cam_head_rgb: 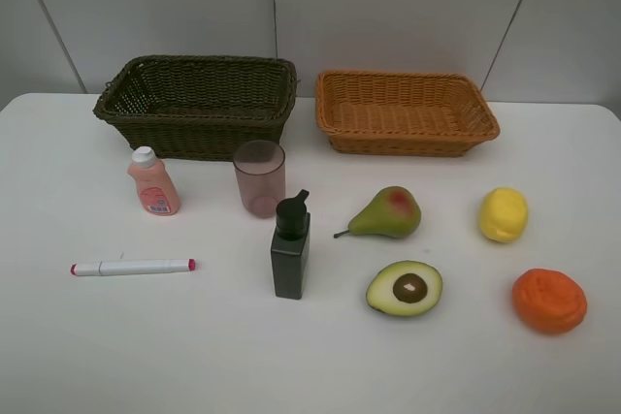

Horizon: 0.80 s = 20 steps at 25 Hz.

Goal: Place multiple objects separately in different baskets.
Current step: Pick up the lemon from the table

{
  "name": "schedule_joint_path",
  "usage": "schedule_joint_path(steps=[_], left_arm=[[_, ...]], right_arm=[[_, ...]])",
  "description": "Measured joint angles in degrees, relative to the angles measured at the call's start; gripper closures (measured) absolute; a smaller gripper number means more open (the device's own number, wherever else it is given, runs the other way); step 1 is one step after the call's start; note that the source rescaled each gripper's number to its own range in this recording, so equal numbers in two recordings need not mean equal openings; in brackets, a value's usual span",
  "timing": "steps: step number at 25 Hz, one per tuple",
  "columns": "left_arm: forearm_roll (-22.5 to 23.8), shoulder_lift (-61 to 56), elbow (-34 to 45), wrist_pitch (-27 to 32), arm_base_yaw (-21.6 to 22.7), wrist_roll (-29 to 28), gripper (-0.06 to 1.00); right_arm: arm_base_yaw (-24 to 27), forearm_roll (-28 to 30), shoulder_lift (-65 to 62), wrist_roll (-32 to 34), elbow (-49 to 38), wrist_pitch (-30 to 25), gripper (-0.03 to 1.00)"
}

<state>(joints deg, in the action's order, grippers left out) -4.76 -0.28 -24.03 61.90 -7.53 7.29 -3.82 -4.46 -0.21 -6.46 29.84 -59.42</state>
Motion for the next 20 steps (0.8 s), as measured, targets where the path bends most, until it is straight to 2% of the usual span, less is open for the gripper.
schedule_joint_path(steps=[20], left_arm=[[0.00, 0.00, 0.00, 0.00, 0.00, 0.00, -0.06]], right_arm=[[0.00, -0.25, 0.00, 0.00, 0.00, 0.00, -0.03]])
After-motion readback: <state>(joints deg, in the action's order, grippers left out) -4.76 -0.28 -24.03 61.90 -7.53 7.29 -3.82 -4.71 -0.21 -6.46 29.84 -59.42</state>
